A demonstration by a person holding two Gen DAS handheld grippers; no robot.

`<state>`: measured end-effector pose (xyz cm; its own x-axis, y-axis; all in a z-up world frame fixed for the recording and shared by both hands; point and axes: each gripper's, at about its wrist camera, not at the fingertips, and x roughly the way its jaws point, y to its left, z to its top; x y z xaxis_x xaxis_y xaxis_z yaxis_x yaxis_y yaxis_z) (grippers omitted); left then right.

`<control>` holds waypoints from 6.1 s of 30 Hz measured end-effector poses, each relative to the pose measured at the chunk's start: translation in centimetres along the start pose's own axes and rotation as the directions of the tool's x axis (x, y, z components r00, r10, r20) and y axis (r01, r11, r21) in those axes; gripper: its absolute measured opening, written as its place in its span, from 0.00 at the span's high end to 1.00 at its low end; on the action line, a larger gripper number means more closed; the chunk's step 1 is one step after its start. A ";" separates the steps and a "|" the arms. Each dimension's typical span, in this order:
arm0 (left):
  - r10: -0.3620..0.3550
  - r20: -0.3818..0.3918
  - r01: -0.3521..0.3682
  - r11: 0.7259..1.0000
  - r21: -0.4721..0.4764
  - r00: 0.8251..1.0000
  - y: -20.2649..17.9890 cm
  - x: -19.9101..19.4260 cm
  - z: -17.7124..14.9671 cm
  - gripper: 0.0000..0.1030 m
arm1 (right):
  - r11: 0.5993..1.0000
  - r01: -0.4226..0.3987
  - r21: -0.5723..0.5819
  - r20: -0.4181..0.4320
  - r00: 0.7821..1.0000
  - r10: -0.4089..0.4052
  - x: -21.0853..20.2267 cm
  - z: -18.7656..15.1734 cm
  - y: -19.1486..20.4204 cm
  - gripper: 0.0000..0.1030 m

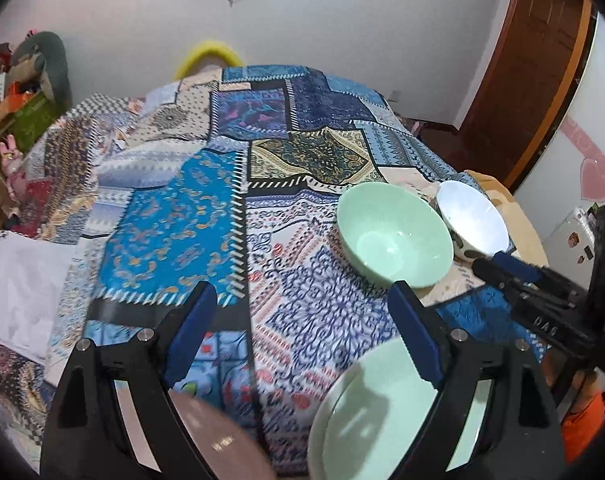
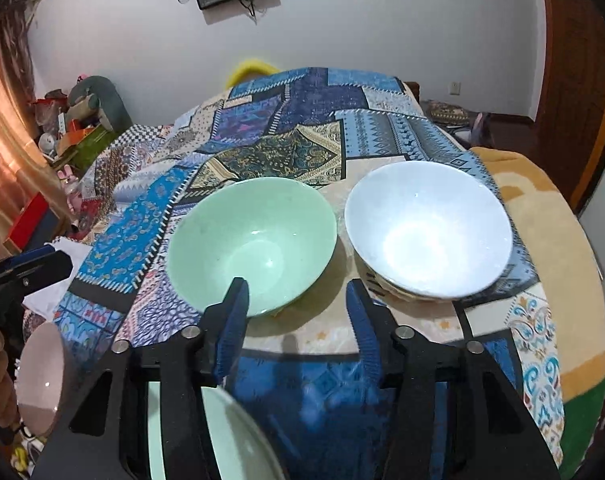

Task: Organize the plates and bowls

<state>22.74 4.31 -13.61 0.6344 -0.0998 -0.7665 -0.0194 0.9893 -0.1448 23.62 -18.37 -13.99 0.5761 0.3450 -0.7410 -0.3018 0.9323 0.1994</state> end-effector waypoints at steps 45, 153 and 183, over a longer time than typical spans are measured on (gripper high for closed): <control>0.058 -0.212 -0.046 0.997 0.065 0.975 -3.5 14.7 3.0 0.84 | 0.987 -0.107 -0.116 -0.158 0.984 0.088 5.3 1.7 0.3 0.79; 0.203 -0.060 -0.210 0.963 -0.167 0.977 13.2 -6.6 -15.9 0.83 | 0.915 -0.332 -0.230 -0.213 0.934 0.286 -0.8 -9.3 20.1 0.73; 0.231 -0.138 -0.248 0.961 -0.124 0.963 10.2 -8.8 -13.4 0.55 | 0.974 -0.133 -0.184 -0.034 0.991 0.129 -5.6 -7.0 8.5 0.58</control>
<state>6.59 13.89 -16.68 0.5000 0.1173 -0.8580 -0.2715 0.9621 -0.0267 12.49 -13.10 -12.68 0.5060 0.4584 -0.7307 -0.5103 0.8420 0.1749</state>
